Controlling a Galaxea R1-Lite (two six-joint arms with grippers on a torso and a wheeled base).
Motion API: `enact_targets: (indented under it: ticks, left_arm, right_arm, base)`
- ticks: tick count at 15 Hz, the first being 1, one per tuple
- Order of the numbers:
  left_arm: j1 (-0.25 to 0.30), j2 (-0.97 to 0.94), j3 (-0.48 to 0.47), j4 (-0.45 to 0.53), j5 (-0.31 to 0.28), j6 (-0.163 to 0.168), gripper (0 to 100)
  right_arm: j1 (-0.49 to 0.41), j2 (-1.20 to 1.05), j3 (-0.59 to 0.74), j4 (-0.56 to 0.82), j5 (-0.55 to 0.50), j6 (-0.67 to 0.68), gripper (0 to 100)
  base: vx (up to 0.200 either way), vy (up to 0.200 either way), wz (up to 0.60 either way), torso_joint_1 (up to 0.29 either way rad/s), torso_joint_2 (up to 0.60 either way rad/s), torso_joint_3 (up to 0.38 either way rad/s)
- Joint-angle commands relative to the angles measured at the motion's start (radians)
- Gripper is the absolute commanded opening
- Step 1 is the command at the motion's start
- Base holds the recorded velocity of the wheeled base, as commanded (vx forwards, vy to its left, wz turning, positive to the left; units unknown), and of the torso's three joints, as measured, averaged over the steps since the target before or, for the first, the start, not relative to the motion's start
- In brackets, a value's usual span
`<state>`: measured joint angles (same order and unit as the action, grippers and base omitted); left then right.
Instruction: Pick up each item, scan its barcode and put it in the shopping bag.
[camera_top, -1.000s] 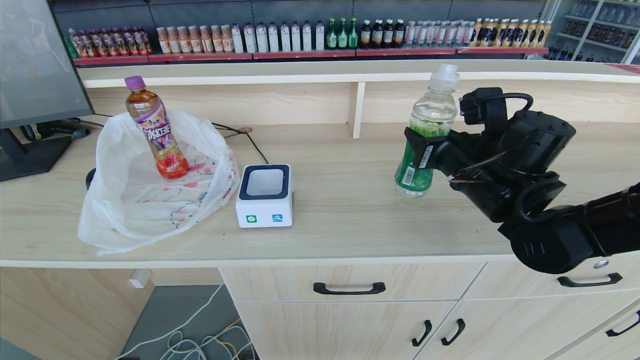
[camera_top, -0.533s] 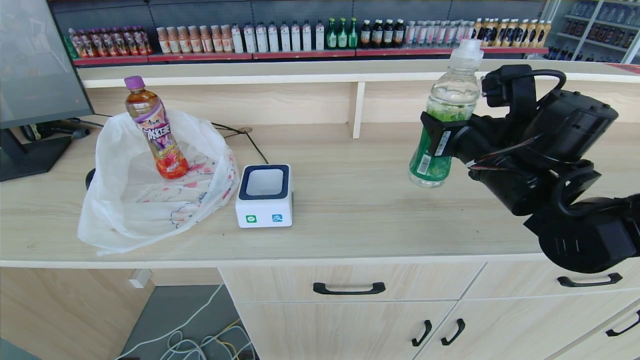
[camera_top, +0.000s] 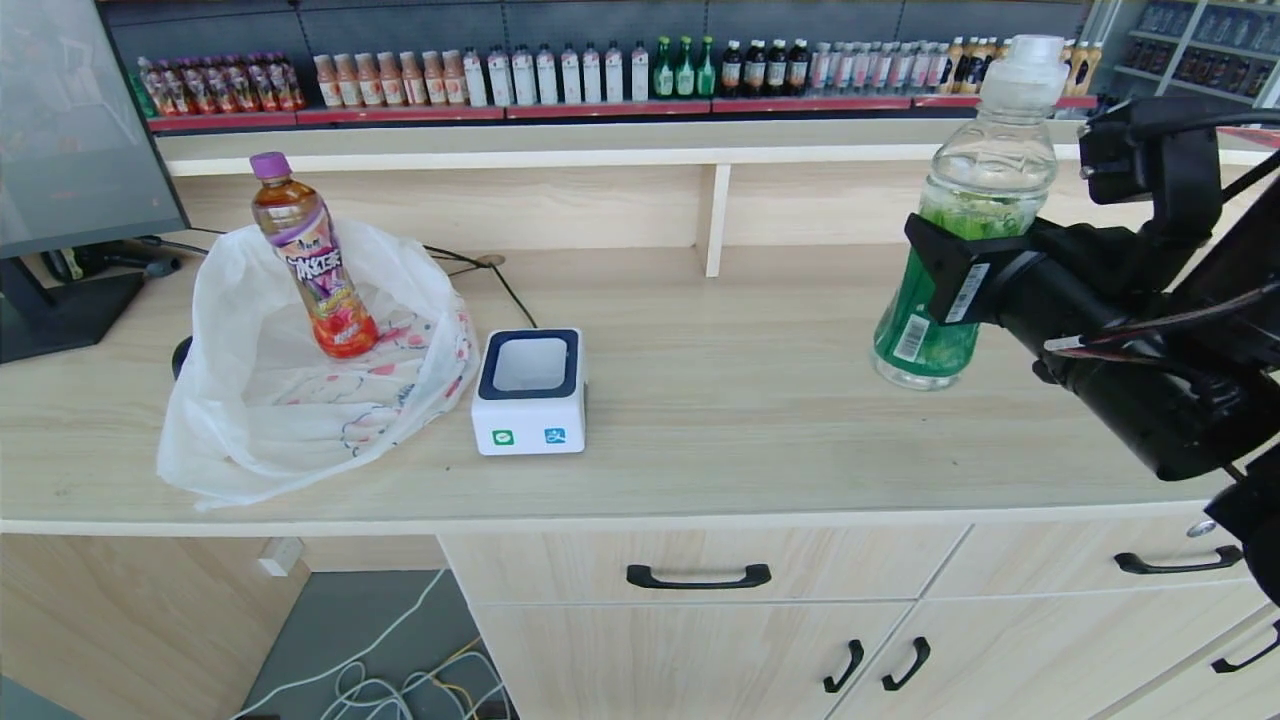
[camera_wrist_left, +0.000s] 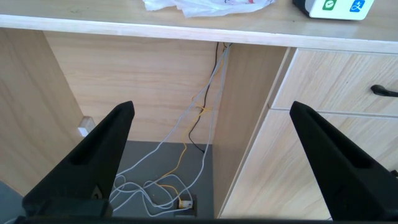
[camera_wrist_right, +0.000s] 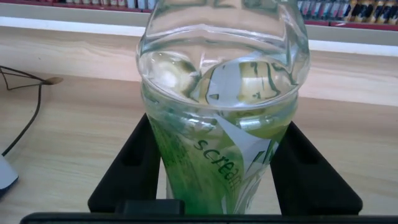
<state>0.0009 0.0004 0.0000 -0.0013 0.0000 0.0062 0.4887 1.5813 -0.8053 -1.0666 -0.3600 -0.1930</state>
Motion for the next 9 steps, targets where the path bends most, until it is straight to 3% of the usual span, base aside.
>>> enact_targets:
  ticks: [1,6,9]
  left_arm:
    - [0.001,0.0,0.0,0.0,0.0,0.0,100]
    - [0.001,0.0,0.0,0.0,0.002,0.0,100]
    - [0.001,0.0,0.0,0.0,0.0,0.0,100]
  right_arm:
    - [0.037,-0.129,0.106,-0.003,-0.022,-0.02,0]
    - [0.064,-0.261,0.268,-0.003,-0.059,-0.006,0]
    - [0.094,-0.274,0.293,-0.001,-0.057,0.086,0]
  base:
    - [0.0,0.0,0.0,0.0,0.0,0.0]
    - [0.0,0.0,0.0,0.0,0.0,0.0]
    - [0.0,0.0,0.0,0.0,0.0,0.0]
